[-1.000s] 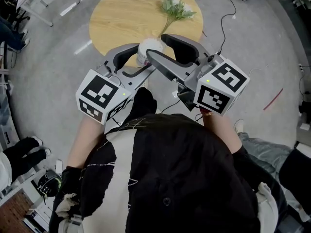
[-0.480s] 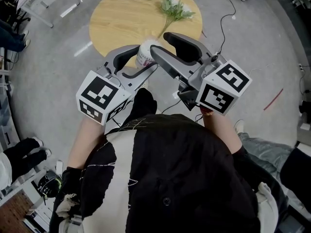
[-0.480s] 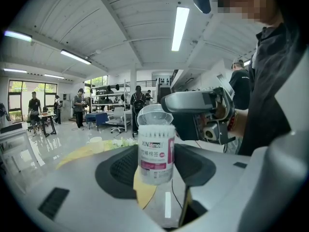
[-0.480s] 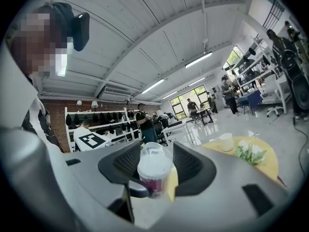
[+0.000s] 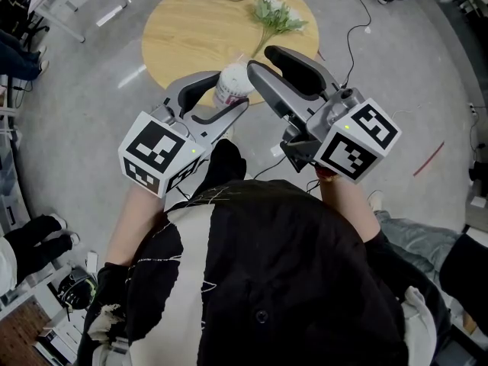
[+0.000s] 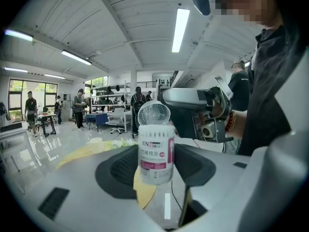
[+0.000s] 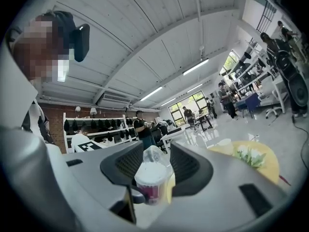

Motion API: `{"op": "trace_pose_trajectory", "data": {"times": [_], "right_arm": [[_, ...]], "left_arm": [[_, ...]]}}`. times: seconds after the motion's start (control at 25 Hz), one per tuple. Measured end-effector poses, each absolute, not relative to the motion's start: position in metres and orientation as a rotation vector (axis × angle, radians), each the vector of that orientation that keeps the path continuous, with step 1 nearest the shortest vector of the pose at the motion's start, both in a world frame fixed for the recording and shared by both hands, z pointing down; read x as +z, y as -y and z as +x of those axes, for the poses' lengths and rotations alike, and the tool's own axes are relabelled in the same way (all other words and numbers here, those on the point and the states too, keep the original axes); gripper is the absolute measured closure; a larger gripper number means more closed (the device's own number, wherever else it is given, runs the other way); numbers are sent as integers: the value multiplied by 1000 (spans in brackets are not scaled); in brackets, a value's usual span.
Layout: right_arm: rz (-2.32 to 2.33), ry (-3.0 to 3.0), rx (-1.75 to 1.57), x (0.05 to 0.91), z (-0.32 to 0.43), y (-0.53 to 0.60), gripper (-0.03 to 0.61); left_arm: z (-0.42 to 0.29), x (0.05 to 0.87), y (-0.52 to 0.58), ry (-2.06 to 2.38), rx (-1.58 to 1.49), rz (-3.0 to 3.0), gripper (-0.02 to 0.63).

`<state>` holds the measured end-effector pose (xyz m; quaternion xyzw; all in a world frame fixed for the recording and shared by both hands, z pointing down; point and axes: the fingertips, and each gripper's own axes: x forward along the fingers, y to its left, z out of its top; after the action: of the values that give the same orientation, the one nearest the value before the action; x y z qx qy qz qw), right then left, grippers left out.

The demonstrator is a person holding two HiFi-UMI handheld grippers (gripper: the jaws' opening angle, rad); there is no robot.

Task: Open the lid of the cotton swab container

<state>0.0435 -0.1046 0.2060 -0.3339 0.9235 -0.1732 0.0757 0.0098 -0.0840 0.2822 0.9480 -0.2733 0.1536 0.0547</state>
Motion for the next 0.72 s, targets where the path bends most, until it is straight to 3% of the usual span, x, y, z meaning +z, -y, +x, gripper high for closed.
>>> {"op": "trace_pose_trajectory", "data": {"times": [0.72], "right_arm": [[-1037,-2648,-567,200,66,116,449]], "left_arm": [[13,279,81,794,433,2898,370]]}}
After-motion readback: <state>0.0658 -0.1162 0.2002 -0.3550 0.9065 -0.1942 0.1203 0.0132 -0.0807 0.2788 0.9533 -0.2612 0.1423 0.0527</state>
